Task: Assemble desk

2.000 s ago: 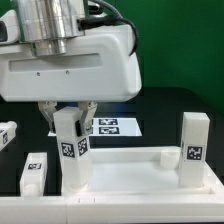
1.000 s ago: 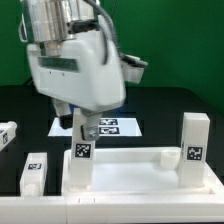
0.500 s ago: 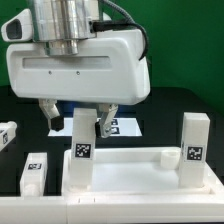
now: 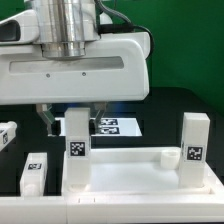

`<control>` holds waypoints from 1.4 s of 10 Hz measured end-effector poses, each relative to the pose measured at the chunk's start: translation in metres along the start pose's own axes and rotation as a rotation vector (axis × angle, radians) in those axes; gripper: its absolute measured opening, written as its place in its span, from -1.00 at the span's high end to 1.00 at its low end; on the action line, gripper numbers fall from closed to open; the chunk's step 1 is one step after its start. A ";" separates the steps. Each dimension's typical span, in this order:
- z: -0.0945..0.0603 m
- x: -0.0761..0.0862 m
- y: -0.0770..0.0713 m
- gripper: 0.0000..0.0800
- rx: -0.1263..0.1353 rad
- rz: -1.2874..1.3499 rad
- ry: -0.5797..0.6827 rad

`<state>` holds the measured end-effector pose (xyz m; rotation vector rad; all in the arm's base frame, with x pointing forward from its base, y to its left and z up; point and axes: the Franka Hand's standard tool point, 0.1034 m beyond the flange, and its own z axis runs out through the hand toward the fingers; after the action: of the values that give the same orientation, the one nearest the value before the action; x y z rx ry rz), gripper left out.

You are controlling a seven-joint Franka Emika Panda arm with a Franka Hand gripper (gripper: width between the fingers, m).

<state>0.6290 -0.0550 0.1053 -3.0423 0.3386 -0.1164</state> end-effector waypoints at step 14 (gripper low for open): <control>0.004 -0.001 -0.007 0.29 0.064 1.373 -0.013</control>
Offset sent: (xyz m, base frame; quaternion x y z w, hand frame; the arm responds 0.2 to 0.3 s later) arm 0.0086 0.0037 -0.0047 -0.0314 0.0179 0.2472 0.9683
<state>0.6299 -0.0477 0.1023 -2.0775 2.1264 -0.0057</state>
